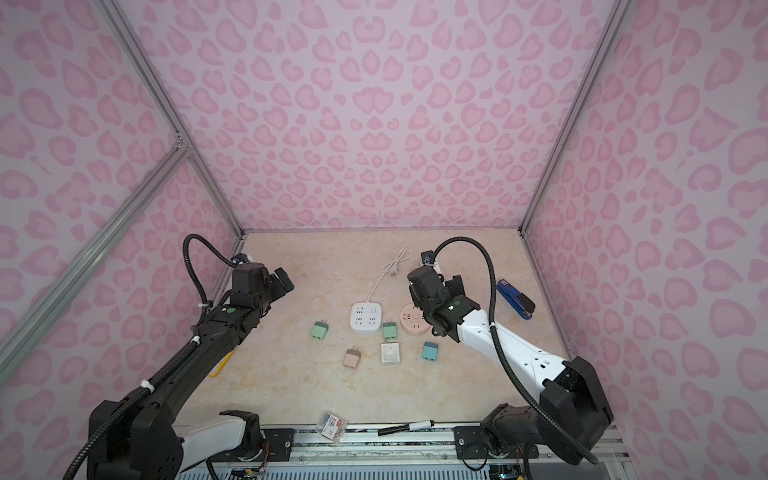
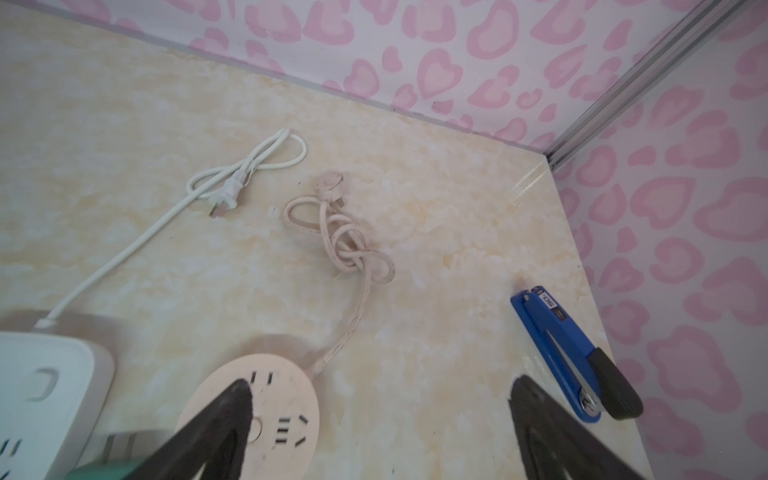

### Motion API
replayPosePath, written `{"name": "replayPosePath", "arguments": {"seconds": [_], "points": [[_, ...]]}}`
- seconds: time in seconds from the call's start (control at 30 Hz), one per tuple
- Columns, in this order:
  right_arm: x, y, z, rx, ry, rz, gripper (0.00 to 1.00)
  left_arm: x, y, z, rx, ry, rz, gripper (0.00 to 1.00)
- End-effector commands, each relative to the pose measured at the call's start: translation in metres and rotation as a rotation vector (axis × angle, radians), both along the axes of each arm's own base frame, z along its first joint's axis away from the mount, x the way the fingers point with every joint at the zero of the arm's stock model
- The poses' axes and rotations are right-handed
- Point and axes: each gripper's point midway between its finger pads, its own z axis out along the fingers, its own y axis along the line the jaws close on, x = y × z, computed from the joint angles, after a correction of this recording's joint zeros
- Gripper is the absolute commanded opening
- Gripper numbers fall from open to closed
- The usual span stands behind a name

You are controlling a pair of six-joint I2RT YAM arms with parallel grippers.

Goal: Insert the plug
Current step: 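Lower the right gripper onto the teal USB charger and close it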

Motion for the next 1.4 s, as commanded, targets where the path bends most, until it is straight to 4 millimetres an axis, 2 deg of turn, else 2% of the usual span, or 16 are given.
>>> {"name": "replayPosePath", "arguments": {"seconds": [0.0, 0.1, 0.23, 0.43, 0.57, 0.73, 1.23, 1.37], "points": [[-0.043, -0.004, -0.022, 0.037, 0.147, -0.024, 0.89, -0.028, -0.037, -0.002, -0.011, 0.089, -0.124, 0.98], [-0.064, 0.002, -0.027, 0.089, 0.200, -0.001, 0.86, -0.046, -0.064, 0.005, -0.015, 0.070, -0.211, 0.98], [-0.086, -0.003, -0.037, 0.098, 0.268, -0.022, 0.82, -0.059, -0.089, 0.011, -0.047, 0.057, -0.277, 0.98], [-0.104, 0.003, -0.069, 0.154, 0.360, -0.031, 0.73, -0.058, -0.114, 0.011, -0.040, -0.013, -0.313, 0.98], [-0.109, -0.002, -0.081, 0.136, 0.387, -0.066, 0.69, -0.059, -0.131, 0.011, -0.086, -0.027, -0.374, 0.98], [-0.108, -0.001, -0.092, 0.161, 0.385, -0.095, 0.64, -0.060, -0.141, 0.007, -0.130, -0.035, -0.412, 0.98], [-0.110, 0.000, -0.136, 0.246, 0.528, -0.141, 0.59, -0.062, -0.151, -0.012, -0.152, 0.024, -0.443, 0.99], [-0.109, 0.002, -0.141, 0.245, 0.540, -0.143, 0.58, -0.061, -0.153, -0.014, -0.155, 0.025, -0.445, 0.99]]}}
